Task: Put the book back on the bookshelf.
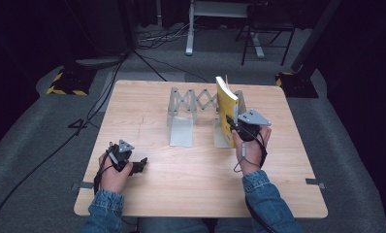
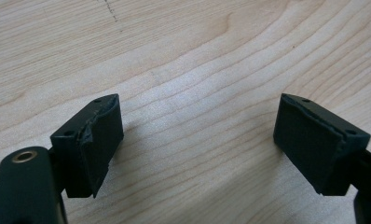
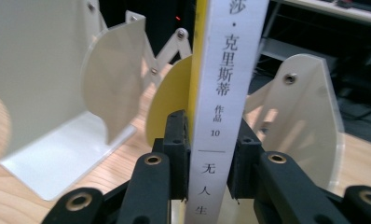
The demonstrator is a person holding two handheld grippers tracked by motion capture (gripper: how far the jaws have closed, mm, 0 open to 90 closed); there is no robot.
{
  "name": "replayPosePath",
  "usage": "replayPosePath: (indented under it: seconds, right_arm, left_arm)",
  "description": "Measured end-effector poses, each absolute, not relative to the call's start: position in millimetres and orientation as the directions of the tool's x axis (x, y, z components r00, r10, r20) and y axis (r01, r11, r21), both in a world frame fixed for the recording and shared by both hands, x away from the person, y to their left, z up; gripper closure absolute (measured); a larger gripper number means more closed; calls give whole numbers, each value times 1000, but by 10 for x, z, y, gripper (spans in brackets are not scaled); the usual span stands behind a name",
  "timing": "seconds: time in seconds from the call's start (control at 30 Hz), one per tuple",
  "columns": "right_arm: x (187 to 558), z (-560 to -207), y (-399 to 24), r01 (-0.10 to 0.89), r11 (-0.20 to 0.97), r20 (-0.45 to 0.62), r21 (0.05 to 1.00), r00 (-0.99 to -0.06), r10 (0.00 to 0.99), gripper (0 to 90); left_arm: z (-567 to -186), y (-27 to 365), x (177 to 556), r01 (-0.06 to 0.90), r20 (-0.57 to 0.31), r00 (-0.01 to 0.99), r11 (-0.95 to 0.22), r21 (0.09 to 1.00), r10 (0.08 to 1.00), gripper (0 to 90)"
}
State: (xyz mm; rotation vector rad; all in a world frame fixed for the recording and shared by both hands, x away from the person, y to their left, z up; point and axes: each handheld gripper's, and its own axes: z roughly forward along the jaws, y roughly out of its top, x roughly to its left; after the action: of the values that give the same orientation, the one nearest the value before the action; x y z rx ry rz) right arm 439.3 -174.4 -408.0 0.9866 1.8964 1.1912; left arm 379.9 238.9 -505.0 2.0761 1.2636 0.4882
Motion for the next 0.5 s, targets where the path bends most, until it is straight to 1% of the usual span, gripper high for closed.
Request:
replayPosePath:
  seconds: [0.13,0.27,0.37,0.5]
  right_arm:
    - [4388,-4068,-1730,238,308,-165,921,-478,863,733]
    - [4393,-4075,-1725,248,282,-134,927,-485,864,730]
    - [4395,-4088,-1682,264,251,-93,931,-494,864,708]
    - [4395,-4108,-1575,267,258,-92,928,-508,856,680]
  left_arm:
    - [-5051,2387,3800,643,-19,466,-323,695,885,157]
    - [-5051,2387,3800,643,-19,466,-323,695,885,158]
    - [-5050,2387,3799,643,-19,466,-324,694,885,158]
    - [-5051,2380,3796,644,-22,462,-319,695,887,158]
